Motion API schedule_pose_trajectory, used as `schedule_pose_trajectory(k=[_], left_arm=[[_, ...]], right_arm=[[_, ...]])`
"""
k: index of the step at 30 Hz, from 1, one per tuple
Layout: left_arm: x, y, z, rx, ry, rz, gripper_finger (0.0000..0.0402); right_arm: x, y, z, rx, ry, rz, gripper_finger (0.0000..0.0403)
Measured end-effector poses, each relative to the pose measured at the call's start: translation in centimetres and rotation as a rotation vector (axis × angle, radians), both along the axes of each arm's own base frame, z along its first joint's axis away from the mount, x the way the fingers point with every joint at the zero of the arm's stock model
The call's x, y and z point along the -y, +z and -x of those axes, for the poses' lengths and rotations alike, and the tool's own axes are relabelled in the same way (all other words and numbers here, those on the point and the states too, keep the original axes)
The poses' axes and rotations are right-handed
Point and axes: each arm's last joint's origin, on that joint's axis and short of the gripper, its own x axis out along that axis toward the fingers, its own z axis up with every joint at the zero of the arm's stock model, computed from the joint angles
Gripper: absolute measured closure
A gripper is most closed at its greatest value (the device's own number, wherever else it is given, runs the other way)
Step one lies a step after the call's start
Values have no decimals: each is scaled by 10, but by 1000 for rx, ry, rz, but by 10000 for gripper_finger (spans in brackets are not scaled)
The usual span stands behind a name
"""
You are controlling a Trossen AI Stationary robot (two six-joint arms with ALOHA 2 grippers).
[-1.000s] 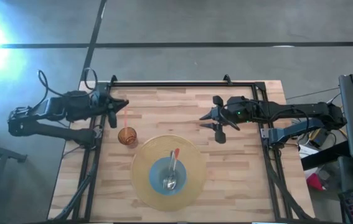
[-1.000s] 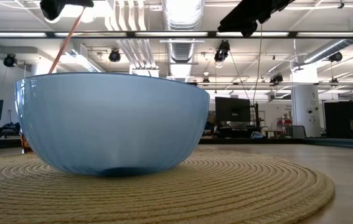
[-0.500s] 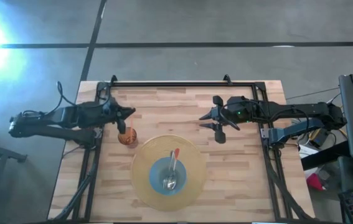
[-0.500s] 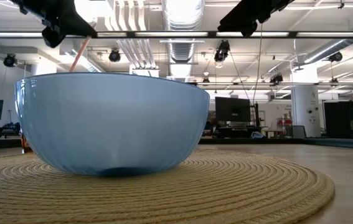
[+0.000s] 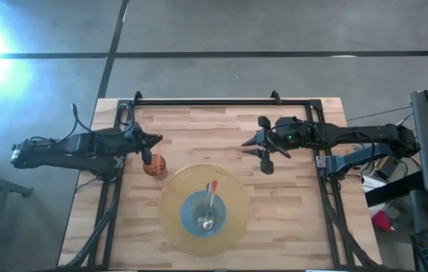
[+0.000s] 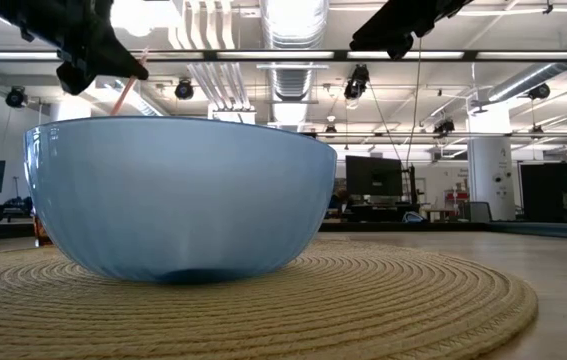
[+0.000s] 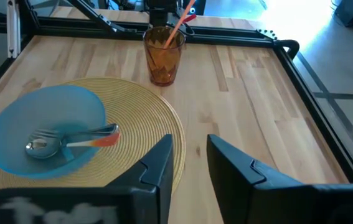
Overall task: Pick & Place Utensil
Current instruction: Put the orange straw into the brown cup on the brown mat
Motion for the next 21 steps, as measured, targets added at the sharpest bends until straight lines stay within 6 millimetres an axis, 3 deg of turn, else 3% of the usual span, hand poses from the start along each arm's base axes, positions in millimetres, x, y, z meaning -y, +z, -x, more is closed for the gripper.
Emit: schedule_pose_trajectory(k=[12,21], left_arm=[[0,-20,0,-64,18,43,401],[0,-24,-1,-77,15,38,398]], right_arm=[[0,0,0,0,0,0,325],[0,0,0,1,0,-1,315]])
